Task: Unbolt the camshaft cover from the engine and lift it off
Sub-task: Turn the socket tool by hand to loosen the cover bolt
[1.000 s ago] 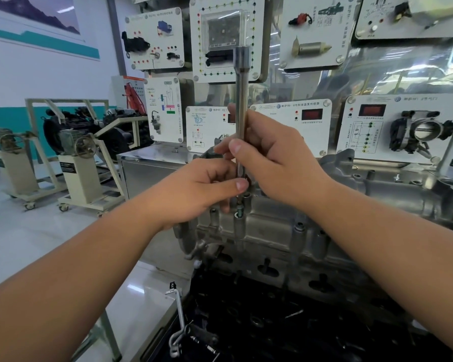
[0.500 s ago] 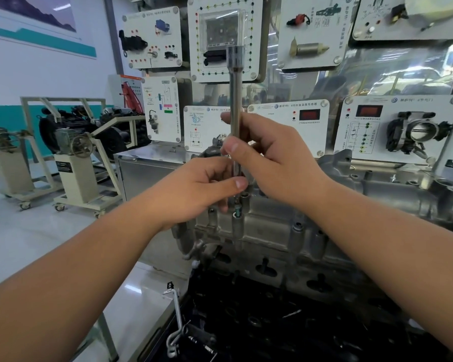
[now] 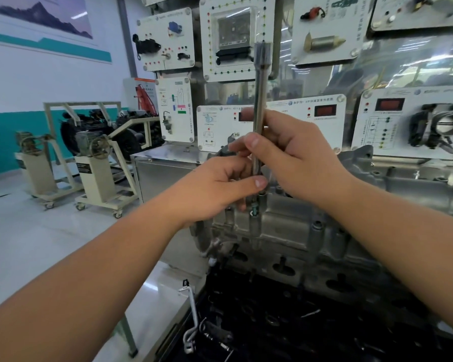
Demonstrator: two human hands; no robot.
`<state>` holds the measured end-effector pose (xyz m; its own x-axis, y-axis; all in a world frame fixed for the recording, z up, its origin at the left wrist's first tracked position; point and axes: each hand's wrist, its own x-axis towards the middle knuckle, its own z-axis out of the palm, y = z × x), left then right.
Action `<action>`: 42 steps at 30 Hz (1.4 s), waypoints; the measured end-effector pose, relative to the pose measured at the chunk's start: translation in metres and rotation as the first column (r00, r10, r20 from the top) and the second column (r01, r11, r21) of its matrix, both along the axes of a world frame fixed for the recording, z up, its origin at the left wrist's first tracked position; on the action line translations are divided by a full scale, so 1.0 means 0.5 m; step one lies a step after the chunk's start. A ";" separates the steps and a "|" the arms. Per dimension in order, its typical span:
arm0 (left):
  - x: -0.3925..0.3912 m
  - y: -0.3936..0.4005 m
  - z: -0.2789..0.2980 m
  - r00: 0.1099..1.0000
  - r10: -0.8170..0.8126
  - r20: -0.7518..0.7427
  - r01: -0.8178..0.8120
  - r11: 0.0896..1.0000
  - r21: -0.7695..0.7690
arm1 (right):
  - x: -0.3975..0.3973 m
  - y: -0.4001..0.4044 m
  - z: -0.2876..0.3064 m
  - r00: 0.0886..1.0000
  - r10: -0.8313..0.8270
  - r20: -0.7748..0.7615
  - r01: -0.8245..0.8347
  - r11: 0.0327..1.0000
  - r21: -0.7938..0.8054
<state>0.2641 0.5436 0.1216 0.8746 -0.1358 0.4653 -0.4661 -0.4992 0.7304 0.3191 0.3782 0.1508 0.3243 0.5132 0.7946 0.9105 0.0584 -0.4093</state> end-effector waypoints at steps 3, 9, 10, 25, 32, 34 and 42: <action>0.001 -0.006 0.002 1.000 0.001 0.005 -0.001 1.000 0.014 | 0.001 -0.002 -0.001 0.999 -0.003 0.037 0.001 0.999 0.037; -0.001 0.005 -0.002 0.999 -0.030 -0.034 0.030 1.000 0.000 | 0.004 -0.001 -0.001 0.999 0.037 -0.027 -0.036 0.999 0.021; -0.003 0.007 -0.001 0.999 -0.029 -0.037 0.029 0.999 0.014 | 0.006 -0.001 -0.002 0.999 0.033 -0.029 -0.033 0.999 0.008; -0.004 0.008 0.002 0.996 -0.046 -0.078 0.048 0.998 0.027 | 0.000 -0.004 -0.004 0.999 0.035 -0.032 -0.035 0.999 -0.011; -0.001 -0.006 0.002 0.999 -0.017 -0.038 0.016 1.000 -0.009 | 0.000 -0.003 -0.002 0.999 -0.041 0.028 0.040 0.999 0.035; 0.000 -0.003 0.000 0.999 -0.028 -0.041 0.028 1.000 -0.004 | 0.000 -0.003 0.000 1.000 -0.006 0.009 0.006 1.000 0.015; -0.006 0.001 0.006 0.995 -0.049 -0.082 0.052 0.998 0.026 | -0.005 -0.007 -0.004 1.000 -0.010 -0.015 0.010 1.000 -0.015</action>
